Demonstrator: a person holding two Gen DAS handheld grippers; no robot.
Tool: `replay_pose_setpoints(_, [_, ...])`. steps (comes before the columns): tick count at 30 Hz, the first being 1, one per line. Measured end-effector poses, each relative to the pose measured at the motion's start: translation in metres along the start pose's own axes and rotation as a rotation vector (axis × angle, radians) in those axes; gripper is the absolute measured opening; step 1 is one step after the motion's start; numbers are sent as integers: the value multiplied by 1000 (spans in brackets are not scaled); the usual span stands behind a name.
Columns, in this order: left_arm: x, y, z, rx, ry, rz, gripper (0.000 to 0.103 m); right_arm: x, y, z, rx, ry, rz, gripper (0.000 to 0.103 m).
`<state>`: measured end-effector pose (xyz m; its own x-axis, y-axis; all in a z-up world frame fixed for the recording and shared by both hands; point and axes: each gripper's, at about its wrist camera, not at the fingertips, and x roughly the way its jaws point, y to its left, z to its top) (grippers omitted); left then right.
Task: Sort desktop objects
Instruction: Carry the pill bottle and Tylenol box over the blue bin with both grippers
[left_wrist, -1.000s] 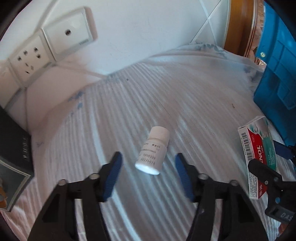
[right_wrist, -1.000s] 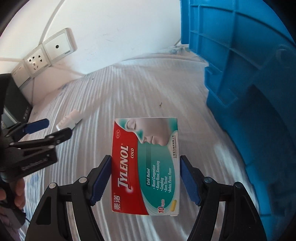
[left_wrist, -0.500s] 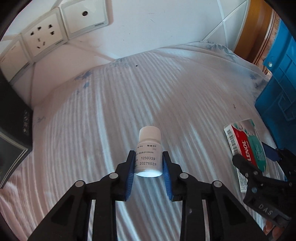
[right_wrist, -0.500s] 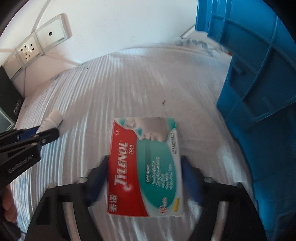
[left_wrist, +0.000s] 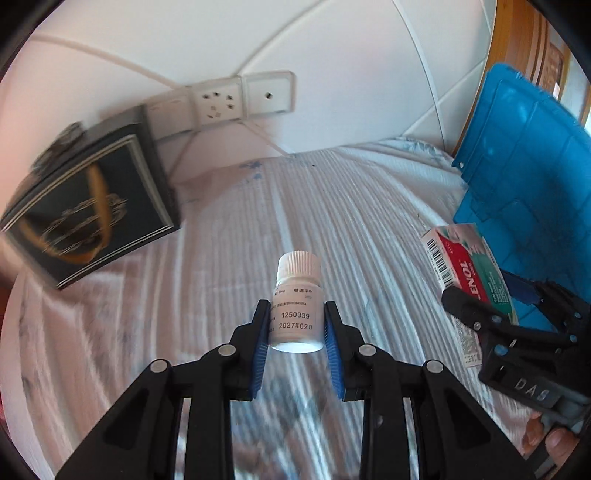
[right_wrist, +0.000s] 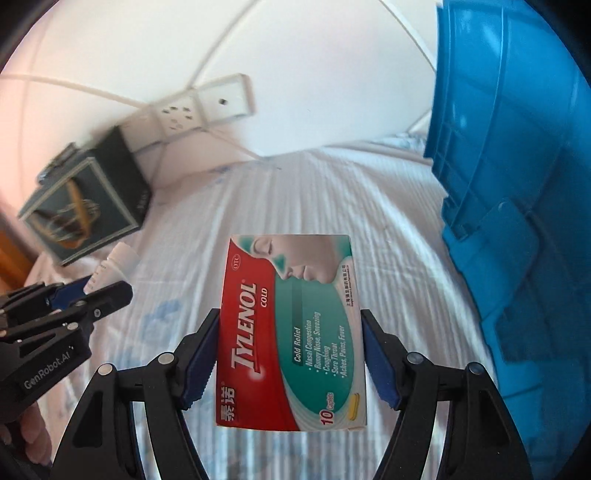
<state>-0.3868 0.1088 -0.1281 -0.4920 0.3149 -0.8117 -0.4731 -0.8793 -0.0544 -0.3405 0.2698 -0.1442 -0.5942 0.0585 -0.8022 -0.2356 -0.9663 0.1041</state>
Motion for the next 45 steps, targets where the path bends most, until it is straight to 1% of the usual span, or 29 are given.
replay_pose_setpoints(5, [-67, 17, -38, -66, -53, 41, 28, -57, 38, -17, -66, -41, 51, 72])
replay_pose_setpoints(9, [-122, 21, -75, -90, -107, 96, 28, -108, 63, -36, -118, -80, 86, 72])
replay_pose_setpoints(14, [-177, 19, -119, -124, -145, 96, 28, -172, 84, -64, -180, -137, 104, 72])
replay_pose_setpoints(17, [-205, 12, -135, -122, -182, 100, 28, -206, 90, -82, -209, -171, 104, 72])
replay_pose_setpoints(23, [-249, -3, -153, -119, -266, 98, 28, -264, 90, -110, -233, -246, 90, 72])
replay_pose_setpoints(28, [-273, -20, -165, -101, -320, 58, 28, -303, 84, -129, -248, -294, 55, 72])
replay_pose_setpoints(31, [-279, -33, -168, -96, -331, 43, 28, -325, 76, -135, -241, -331, 37, 72])
replay_pose_setpoints(33, [-283, -47, -168, -86, -328, 37, 28, -338, 67, -137, -240, -356, 31, 72])
replay_pose_setpoints(36, [-293, -74, -164, -59, -353, 41, 28, -356, 49, -136, -227, -399, 33, 72])
replay_pose_setpoints(38, [-298, -98, -159, -46, -375, 41, 28, -367, 32, -133, -215, -431, 35, 72])
replay_pose_setpoints(40, [-301, -125, -152, -34, -387, 14, 28, -378, 10, -129, -208, -463, 34, 72])
replay_pose_setpoints(42, [-302, -156, -141, -25, -402, -18, 28, -390, -14, -124, -207, -488, 25, 72])
replay_pose_setpoints(45, [-302, -212, -122, -2, -428, -35, 28, -406, -60, -114, -200, -527, 2, 72])
